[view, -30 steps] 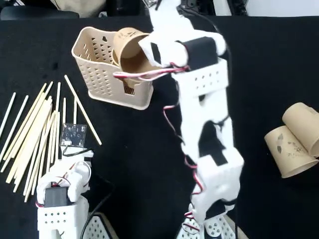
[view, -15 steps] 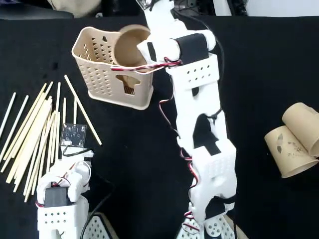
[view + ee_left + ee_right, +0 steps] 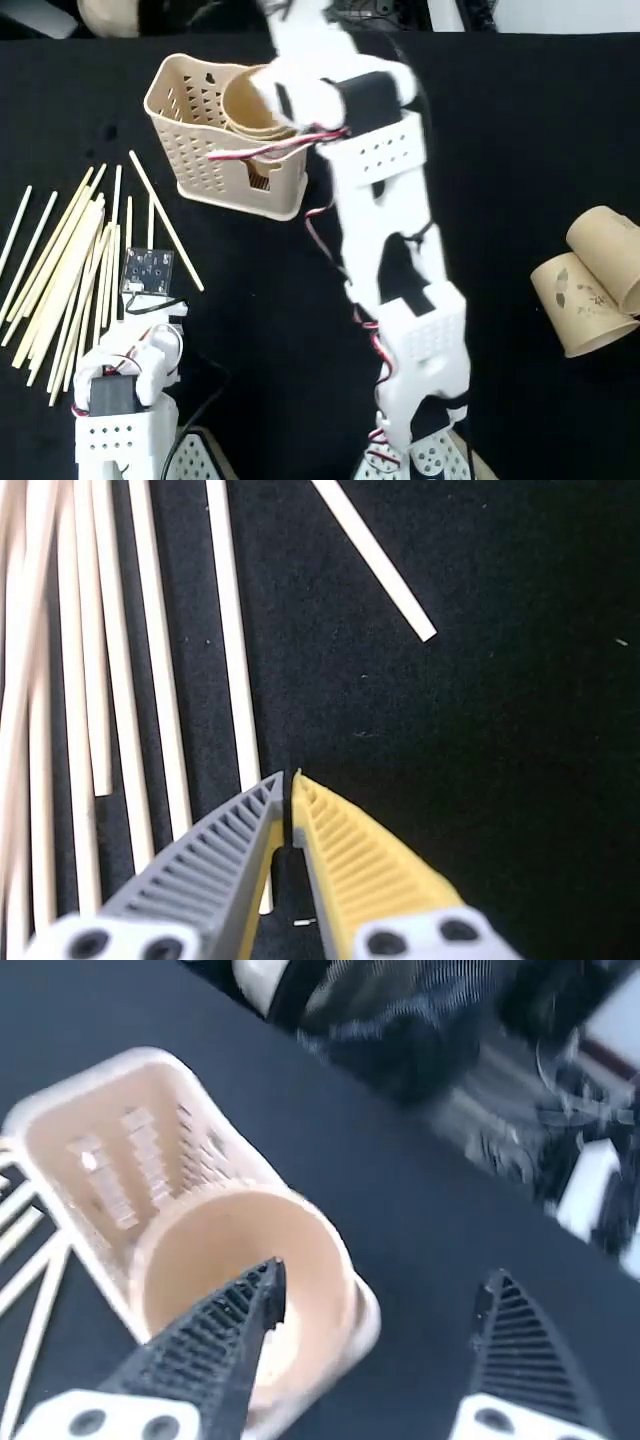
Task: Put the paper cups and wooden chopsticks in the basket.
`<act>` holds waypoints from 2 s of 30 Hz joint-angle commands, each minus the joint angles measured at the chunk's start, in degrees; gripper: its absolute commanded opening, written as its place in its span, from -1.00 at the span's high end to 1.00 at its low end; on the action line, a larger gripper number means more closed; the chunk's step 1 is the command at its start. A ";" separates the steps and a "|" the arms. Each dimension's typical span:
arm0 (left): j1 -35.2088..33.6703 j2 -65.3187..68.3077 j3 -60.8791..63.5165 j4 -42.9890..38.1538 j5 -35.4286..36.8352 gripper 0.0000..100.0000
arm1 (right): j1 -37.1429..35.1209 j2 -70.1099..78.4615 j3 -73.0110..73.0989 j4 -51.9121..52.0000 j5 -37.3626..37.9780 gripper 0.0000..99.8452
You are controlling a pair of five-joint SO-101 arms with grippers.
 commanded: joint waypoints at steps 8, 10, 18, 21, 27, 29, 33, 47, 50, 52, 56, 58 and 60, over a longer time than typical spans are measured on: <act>0.40 -0.53 0.75 0.35 0.44 0.94 | -2.55 -4.53 -6.81 1.93 0.35 0.77; 0.40 -0.53 0.75 0.35 0.44 0.94 | 0.62 -5.76 -8.04 7.38 4.31 0.78; 0.48 -0.53 0.75 0.35 0.44 0.94 | 15.12 -16.92 5.58 14.77 18.11 0.76; 0.40 -0.53 0.75 0.35 0.44 0.94 | 19.78 -26.33 18.59 14.77 24.70 0.76; 0.40 -0.53 0.75 0.35 0.44 0.94 | 33.23 -45.67 43.38 14.33 30.59 0.75; 0.40 -0.53 0.75 0.35 0.44 0.94 | 38.95 -51.21 51.47 14.33 28.13 0.75; 0.40 -0.53 0.75 0.35 0.44 0.94 | 50.81 -60.70 66.68 10.99 23.74 0.75; 0.40 -0.53 0.75 0.35 0.44 0.94 | 77.54 -85.76 110.64 -17.14 23.21 0.65; 0.40 -0.53 0.75 0.35 0.44 0.94 | 80.79 -87.69 117.14 -24.97 23.38 0.54; 0.40 -0.53 0.75 0.35 0.44 0.94 | 81.85 -87.69 119.96 -28.84 23.47 0.54; 0.40 -0.53 0.75 0.35 0.44 0.94 | 82.11 -86.20 123.30 -35.43 22.95 0.54; 0.40 -0.53 0.75 0.35 0.44 0.94 | 81.93 -83.56 123.82 -37.98 22.86 0.54; 0.40 -0.53 0.75 0.35 0.44 0.94 | 81.93 -79.43 123.03 -40.53 21.27 0.54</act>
